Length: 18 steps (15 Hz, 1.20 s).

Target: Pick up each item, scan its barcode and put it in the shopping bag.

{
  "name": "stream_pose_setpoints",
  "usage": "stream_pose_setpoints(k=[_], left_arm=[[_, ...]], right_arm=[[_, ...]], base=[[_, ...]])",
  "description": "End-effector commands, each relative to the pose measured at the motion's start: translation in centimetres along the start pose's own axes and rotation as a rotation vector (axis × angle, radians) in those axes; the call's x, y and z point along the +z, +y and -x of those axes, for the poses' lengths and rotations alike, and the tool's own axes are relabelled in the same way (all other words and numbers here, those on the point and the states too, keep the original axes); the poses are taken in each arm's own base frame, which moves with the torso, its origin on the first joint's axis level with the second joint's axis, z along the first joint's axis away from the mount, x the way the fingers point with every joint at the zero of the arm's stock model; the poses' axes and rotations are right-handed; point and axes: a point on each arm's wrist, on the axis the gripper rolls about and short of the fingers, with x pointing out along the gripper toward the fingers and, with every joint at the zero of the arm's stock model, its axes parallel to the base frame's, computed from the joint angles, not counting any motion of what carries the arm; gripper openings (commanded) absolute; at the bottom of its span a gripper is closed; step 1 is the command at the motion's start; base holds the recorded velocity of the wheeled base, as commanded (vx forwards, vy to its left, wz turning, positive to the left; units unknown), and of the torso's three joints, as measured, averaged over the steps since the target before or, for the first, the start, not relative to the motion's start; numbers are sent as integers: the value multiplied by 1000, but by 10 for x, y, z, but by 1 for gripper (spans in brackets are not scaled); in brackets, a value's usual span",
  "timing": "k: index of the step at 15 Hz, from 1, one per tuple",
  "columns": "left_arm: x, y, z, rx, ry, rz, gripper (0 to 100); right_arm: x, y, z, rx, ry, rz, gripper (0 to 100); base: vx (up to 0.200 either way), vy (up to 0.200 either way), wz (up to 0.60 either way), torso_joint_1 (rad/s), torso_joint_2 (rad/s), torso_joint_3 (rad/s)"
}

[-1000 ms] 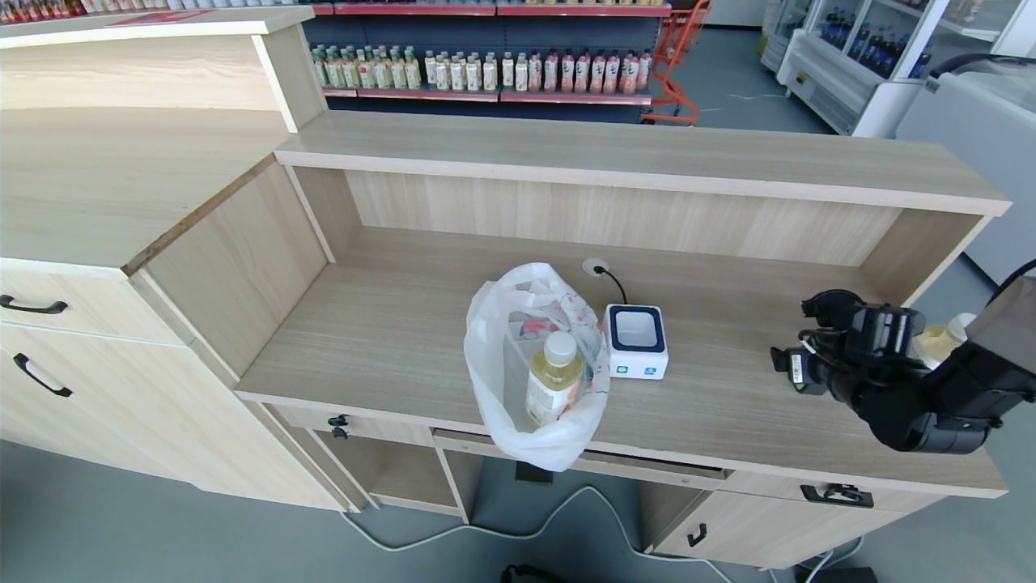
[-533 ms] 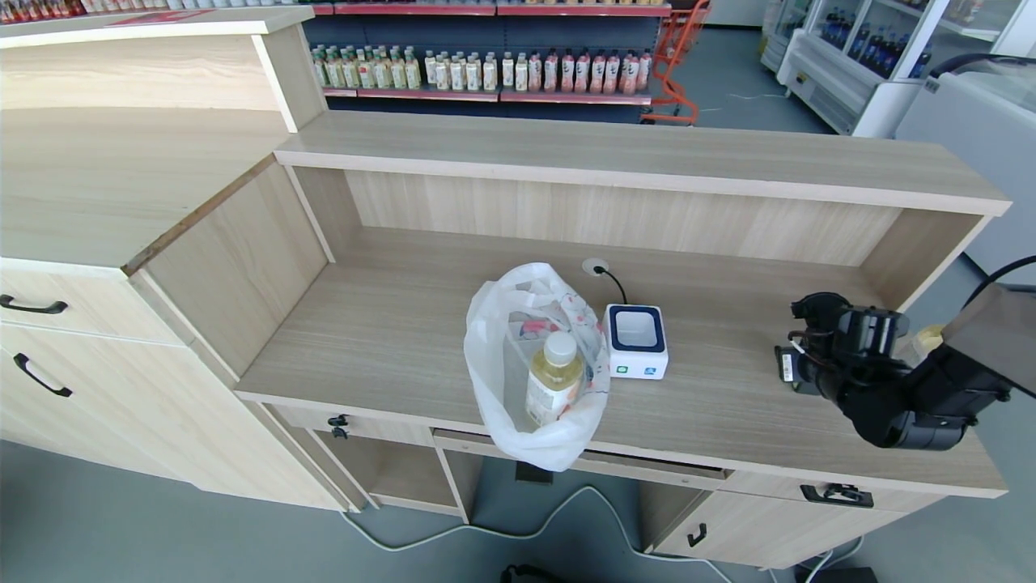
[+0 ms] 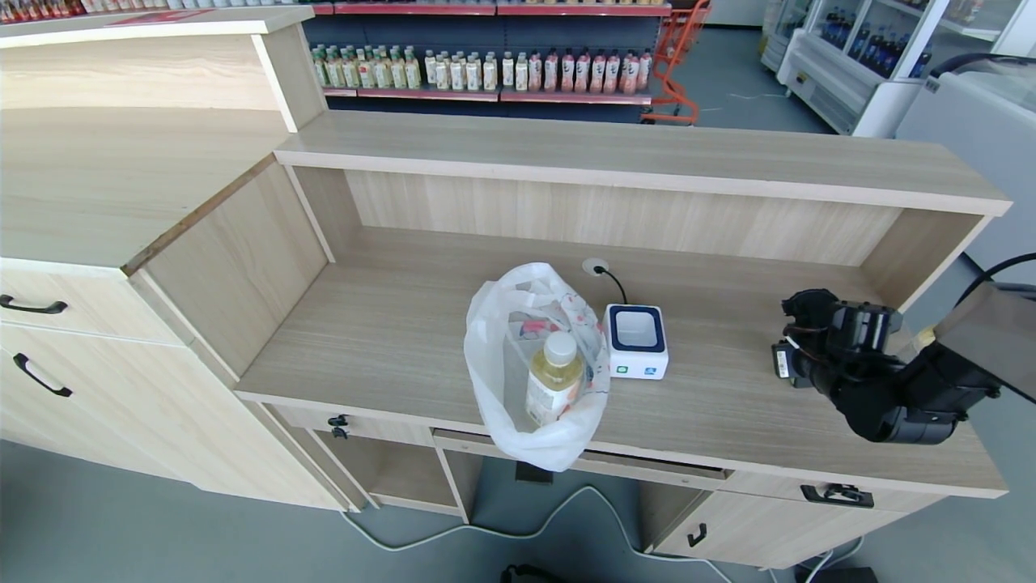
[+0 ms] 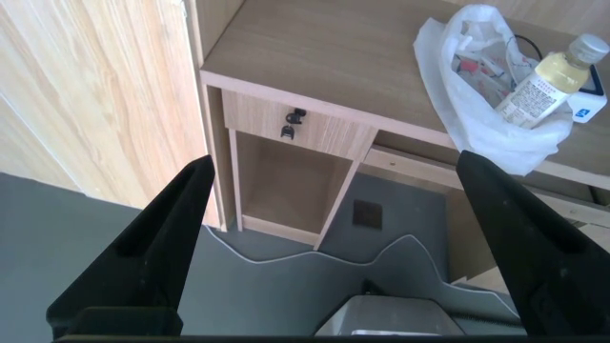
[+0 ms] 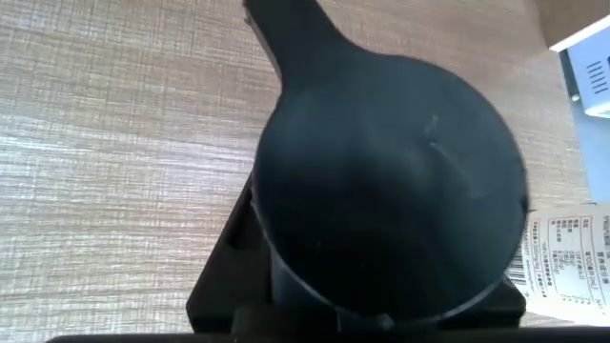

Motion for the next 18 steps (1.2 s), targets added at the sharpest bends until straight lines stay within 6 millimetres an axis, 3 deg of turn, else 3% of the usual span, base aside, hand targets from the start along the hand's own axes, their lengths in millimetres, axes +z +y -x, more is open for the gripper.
stream_pose_setpoints(k=[1, 2, 3, 4, 7, 9, 10, 13, 15, 18], left_arm=[[0, 0, 0, 0, 0, 0, 100], [0, 0, 0, 0, 0, 0, 100], [0, 0, 0, 1, -1, 0, 100], [0, 0, 0, 0, 0, 1, 100], [0, 0, 0, 0, 0, 0, 100], [0, 0, 0, 0, 0, 0, 100], [0, 0, 0, 0, 0, 0, 100], [0, 0, 0, 0, 0, 0, 100], [0, 0, 0, 1, -1, 0, 100], [0, 0, 0, 0, 0, 0, 100]], right_arm=[[19, -15, 17, -26, -39, 55, 0], [32, -25, 38, -38, -58, 108, 0], [33, -27, 41, -38, -59, 116, 0], [51, -46, 98, -51, -89, 202, 0], [41, -60, 202, -40, -120, 481, 0], [52, -65, 227, 40, -272, 614, 0], [62, -60, 244, 163, -450, 733, 0], [76, -45, 265, 314, -844, 1051, 0], [86, -39, 279, 241, -1044, 1262, 0], [93, -9, 301, 184, -1326, 1484, 0]], base=[[0, 0, 0, 0, 0, 0], [0, 0, 0, 0, 0, 0], [0, 0, 0, 0, 0, 0], [0, 0, 0, 0, 0, 0], [0, 0, 0, 0, 0, 0], [0, 0, 0, 0, 0, 0], [0, 0, 0, 0, 0, 0], [0, 0, 0, 0, 0, 0], [0, 0, 0, 0, 0, 0], [0, 0, 0, 0, 0, 0]])
